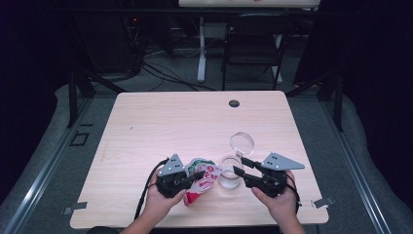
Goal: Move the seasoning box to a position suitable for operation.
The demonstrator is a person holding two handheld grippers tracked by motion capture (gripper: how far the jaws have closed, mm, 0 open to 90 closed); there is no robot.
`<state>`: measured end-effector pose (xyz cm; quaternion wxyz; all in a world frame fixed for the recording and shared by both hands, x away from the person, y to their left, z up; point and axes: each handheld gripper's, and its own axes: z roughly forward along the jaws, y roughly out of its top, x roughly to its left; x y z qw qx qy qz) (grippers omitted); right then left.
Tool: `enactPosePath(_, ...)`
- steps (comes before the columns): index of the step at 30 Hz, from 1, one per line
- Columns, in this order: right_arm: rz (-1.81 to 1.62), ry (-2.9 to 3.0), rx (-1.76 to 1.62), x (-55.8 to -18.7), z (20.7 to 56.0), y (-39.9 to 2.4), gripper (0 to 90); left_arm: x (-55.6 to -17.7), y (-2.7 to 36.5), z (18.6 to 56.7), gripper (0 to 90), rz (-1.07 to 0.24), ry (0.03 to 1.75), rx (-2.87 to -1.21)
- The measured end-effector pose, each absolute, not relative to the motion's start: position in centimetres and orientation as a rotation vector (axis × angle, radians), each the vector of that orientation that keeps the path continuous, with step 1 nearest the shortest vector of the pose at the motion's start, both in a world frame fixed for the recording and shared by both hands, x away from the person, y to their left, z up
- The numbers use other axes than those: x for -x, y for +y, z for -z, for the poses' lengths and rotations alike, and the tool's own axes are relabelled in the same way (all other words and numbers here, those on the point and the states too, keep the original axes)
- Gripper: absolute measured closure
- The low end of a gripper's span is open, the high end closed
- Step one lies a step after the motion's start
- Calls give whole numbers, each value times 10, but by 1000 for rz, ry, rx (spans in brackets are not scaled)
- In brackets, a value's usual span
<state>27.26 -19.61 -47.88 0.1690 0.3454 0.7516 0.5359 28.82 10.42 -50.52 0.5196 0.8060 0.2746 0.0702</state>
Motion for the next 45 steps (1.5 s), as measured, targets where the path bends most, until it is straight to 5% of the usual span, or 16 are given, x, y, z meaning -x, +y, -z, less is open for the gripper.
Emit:
enactPosePath(6, -1585, 2253, -898, -273, 471, -174, 687, -283, 107, 505, 891, -186, 682, -1922)
enactPosePath(22, -1553, 2389, -772, -284, 476, -138, 666, -271, 105, 505, 844, -226, 628, -1947)
enactPosePath(25, -1519, 2427, -753, -284, 479, -134, 705, -270, 105, 506, 787, -222, 612, -1944)
enactPosePath(30, -1462, 2457, -733, -284, 482, -133, 892, -267, 108, 507, 702, -226, 615, -1936)
enactPosePath(35, -1489, 2464, -753, -286, 484, -135, 900, -264, 110, 513, 611, -221, 631, -1947)
enactPosePath(40, -1506, 2459, -747, -286, 482, -134, 900, -259, 107, 522, 619, -262, 652, -1978)
enactPosePath(45, -1518, 2439, -736, -286, 481, -130, 900, -257, 106, 535, 499, -320, 705, -1970)
